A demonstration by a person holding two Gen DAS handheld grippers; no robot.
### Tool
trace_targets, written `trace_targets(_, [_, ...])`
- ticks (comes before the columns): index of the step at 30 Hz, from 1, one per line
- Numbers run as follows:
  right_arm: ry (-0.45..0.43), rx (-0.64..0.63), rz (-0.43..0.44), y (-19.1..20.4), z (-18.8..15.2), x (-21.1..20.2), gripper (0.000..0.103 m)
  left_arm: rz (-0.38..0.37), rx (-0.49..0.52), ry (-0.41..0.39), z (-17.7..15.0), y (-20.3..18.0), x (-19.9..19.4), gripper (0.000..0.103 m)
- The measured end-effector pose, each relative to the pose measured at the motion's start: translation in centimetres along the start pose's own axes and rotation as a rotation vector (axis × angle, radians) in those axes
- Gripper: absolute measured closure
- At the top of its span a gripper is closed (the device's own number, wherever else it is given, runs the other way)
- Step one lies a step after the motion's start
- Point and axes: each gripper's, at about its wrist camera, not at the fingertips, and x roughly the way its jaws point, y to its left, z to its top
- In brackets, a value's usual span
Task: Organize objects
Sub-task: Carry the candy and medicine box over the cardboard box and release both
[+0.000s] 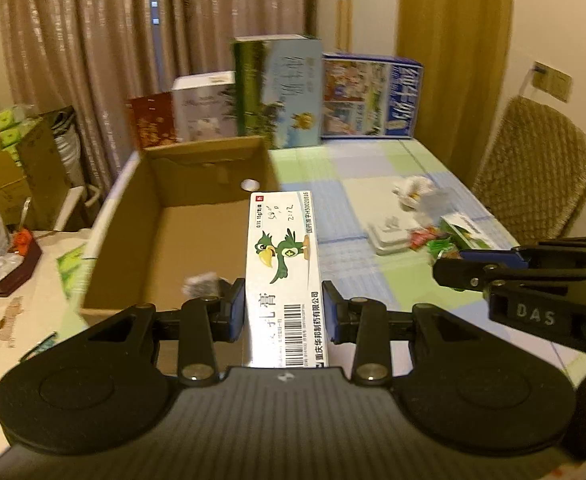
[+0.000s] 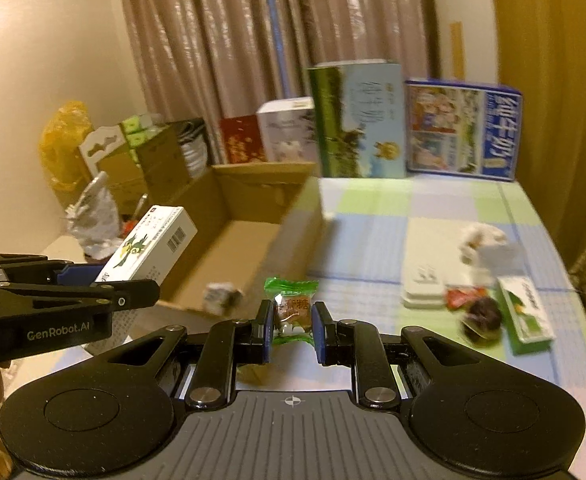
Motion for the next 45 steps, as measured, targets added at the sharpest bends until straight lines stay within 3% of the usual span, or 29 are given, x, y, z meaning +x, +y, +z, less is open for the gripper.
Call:
trace_targets(6, [0.008,0.005,0.065,2.0,2.8,4.0,0.086,0.066,-0.007,0.002,1.8,4.8,1.1,0.07])
trace_targets(13, [0.048,0.042,0.094,2.7,5.4,9.6,0.086,0.08,-0.029,0.029,3.7,9.5,4.8,0.07])
trace_targets(21, [0.085,0.074,0.085,2.3,6.6,15.1,0.086,0.064,-0.025,0.068,4.2,12.1,9.5,0.07])
trace_targets(28, [0.075,0.093,0.091,2.0,7.0,17.0,0.085,0.048,-0.011,0.073,4.5,12.7,11.9,0.07])
trace_targets(32, [0.027,0.127,0.101,1.3,7.4,16.4,0.048,0.032,-0.024,0.065,4.8,13.3,13.1,0.066])
trace_targets(34, [0.007,0.123,0.103,1.2,7.5,15.6,0.047,0.041,-0.045,0.073,4.9,13.7,13.2,0.052])
trace_targets(45, [-0.058,0.166,0.041,-0.9,4.7,7.4,0.035,0.059,-0.086,0.008,4.2,12.7,8.5,0.048])
